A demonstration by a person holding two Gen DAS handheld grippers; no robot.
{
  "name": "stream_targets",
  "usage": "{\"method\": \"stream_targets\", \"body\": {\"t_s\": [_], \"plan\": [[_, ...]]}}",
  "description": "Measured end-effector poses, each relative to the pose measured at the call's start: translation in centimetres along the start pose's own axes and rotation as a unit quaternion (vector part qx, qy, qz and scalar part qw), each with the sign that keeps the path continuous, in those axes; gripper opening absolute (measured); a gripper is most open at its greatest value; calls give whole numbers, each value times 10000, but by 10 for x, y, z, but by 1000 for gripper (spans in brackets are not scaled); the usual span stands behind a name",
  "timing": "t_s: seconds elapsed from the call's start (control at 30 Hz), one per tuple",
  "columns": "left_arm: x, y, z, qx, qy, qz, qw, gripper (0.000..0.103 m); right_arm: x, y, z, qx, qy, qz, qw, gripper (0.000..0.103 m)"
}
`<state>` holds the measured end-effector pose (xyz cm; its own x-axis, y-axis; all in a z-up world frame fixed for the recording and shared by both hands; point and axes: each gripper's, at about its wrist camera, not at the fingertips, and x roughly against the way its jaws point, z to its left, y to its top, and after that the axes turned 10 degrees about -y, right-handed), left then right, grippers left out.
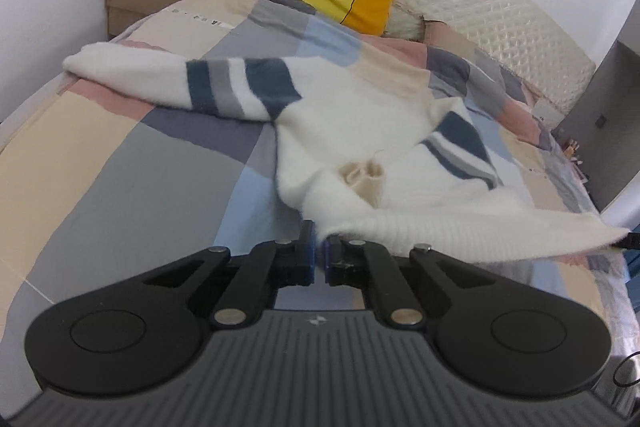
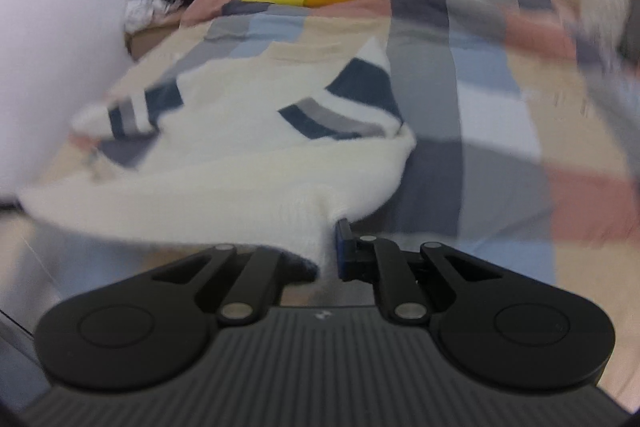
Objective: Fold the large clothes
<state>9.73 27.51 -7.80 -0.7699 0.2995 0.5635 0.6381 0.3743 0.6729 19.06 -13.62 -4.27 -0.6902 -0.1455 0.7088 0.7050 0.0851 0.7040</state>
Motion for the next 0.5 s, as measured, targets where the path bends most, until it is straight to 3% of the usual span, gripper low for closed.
{"method": "stream_targets", "body": {"t_s": [0.13, 0.2, 0.3, 0.5], "plan": [[-18, 0, 19, 938, -169, -82, 9954, 6, -6, 15, 9, -217, 126, -49, 9997, 10], [-29, -6, 33, 1525, -243, -173, 9879, 8, -9, 23, 15, -263, 167, -111, 9995, 10], [-44, -22, 51, 2412, -258, -267, 9698, 16, -9, 32, 21, -318, 275, -206, 9989, 10], [-76, -60, 49, 3022, 42, 81, 9532, 21, -9, 40, 30, -370, 361, -364, 9980, 10]]}}
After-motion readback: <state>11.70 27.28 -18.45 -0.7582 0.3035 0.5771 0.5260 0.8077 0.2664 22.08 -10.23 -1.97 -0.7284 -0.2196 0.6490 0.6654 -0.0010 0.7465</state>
